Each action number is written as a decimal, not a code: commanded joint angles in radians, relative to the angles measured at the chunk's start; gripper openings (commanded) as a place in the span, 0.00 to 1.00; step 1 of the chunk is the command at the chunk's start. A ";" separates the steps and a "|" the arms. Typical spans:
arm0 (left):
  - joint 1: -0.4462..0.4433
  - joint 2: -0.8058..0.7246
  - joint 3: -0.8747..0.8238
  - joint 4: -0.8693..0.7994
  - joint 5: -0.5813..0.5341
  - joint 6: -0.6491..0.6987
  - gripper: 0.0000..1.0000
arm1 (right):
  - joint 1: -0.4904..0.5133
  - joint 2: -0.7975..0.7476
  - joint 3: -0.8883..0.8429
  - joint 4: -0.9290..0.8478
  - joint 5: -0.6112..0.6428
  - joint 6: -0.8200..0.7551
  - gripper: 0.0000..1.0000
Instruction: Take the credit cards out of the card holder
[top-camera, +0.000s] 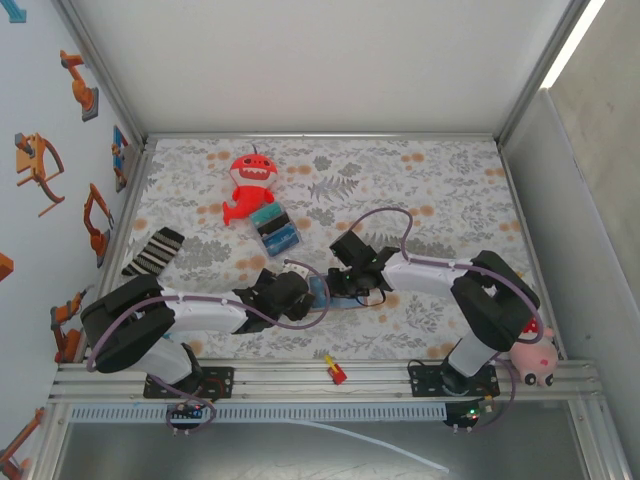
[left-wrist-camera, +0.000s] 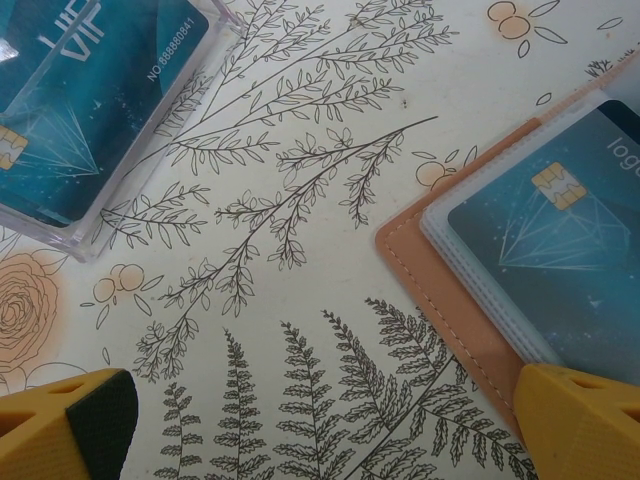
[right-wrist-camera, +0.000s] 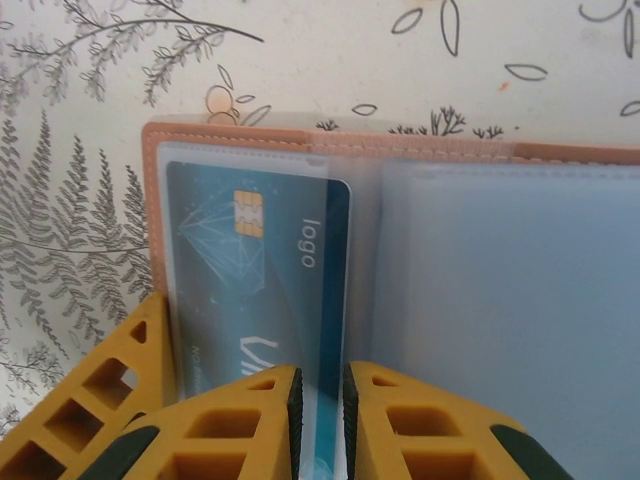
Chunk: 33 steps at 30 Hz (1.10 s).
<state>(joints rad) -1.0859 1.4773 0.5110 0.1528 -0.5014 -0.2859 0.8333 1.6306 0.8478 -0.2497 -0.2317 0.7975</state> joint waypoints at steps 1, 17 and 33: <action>-0.002 0.011 0.024 -0.046 -0.009 -0.019 0.97 | -0.003 0.016 -0.019 0.011 0.005 0.018 0.19; -0.003 0.045 0.051 -0.075 0.007 -0.025 0.97 | -0.019 0.014 -0.088 0.156 -0.082 0.047 0.13; -0.003 0.062 0.073 -0.108 0.025 -0.025 0.97 | -0.075 -0.009 -0.264 0.574 -0.302 0.151 0.14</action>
<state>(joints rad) -1.0855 1.5089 0.5663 0.0776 -0.5098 -0.3004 0.7441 1.6150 0.6083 0.1944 -0.4397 0.9073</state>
